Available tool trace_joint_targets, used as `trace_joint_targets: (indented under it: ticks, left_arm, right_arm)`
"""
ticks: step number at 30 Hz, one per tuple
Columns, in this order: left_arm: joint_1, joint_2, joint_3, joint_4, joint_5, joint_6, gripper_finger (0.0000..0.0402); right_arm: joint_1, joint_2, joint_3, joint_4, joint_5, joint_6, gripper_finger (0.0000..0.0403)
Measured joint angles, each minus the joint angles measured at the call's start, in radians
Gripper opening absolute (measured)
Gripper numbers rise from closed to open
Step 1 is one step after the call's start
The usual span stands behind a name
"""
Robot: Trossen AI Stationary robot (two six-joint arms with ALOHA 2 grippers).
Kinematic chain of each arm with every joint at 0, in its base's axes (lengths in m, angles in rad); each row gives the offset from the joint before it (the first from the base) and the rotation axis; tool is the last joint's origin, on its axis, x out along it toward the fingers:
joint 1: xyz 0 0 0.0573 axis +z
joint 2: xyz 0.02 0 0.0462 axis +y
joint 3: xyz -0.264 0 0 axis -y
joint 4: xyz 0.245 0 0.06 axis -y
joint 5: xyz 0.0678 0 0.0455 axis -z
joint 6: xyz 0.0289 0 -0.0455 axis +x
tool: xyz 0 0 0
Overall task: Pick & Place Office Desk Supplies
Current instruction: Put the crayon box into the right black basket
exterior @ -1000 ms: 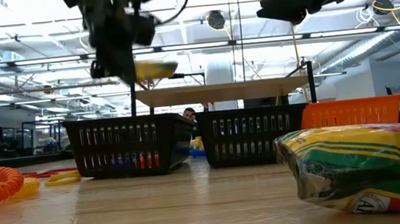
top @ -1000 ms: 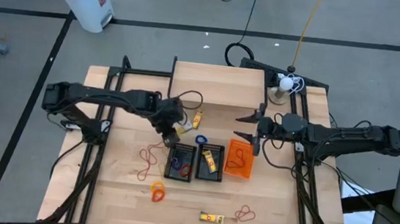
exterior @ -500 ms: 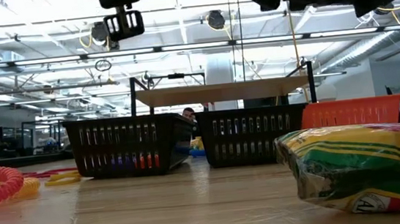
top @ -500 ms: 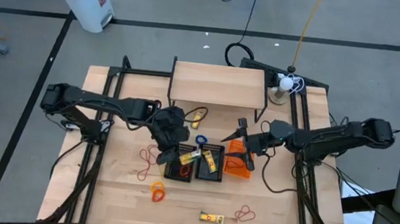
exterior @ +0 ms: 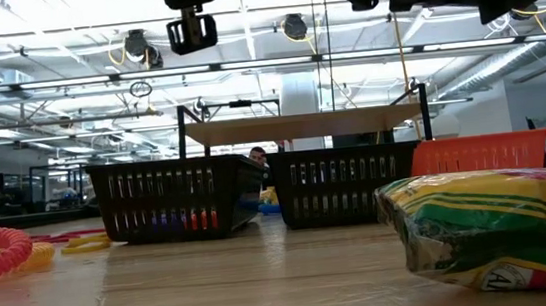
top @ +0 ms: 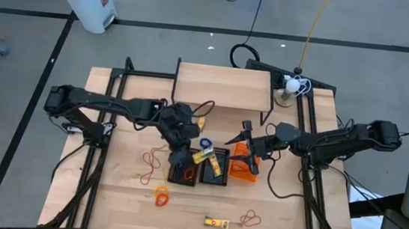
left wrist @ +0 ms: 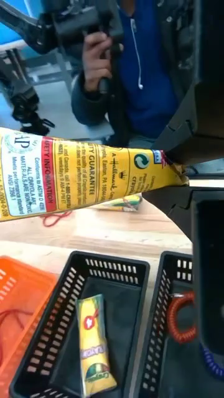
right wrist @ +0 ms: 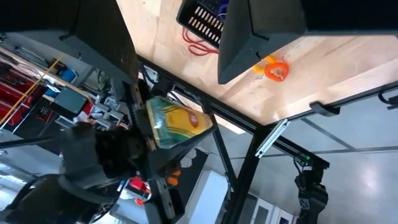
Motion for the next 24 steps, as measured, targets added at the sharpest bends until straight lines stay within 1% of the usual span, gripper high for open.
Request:
trace_joint_targets:
  ticks: [4, 10, 12, 18, 20, 22, 24]
  left_arm:
    - [0.015, 0.0, 0.0, 0.012, 0.0, -0.005, 0.0031]
    - [0.021, 0.035, -0.001, 0.064, 0.014, -0.023, 0.0031]
    - [0.021, 0.054, 0.0, 0.109, 0.034, -0.029, 0.0031]
    - [0.031, 0.107, -0.001, 0.157, 0.079, -0.037, 0.0031]
    - [0.038, 0.124, 0.002, 0.215, 0.091, -0.048, 0.0031]
    - [0.046, 0.13, 0.0, 0.222, 0.106, -0.058, 0.0031]
    - [0.048, 0.145, -0.001, 0.27, 0.117, -0.067, 0.0031]
  right_arm:
    - [0.0, 0.0, 0.029, -0.051, 0.0, 0.012, 0.0212]
    - [0.001, 0.0, 0.032, -0.042, 0.0, 0.016, 0.0212]
    - [0.001, 0.0, 0.033, -0.039, 0.005, 0.021, 0.0212]
    - [0.004, 0.0, 0.033, -0.025, 0.003, 0.034, 0.0212]
    - [0.004, 0.0, 0.033, -0.026, 0.003, 0.034, 0.0212]
    - [0.004, 0.0, 0.033, -0.026, 0.002, 0.032, 0.0212]
    - [0.004, 0.0, 0.033, -0.031, 0.003, 0.032, 0.0212]
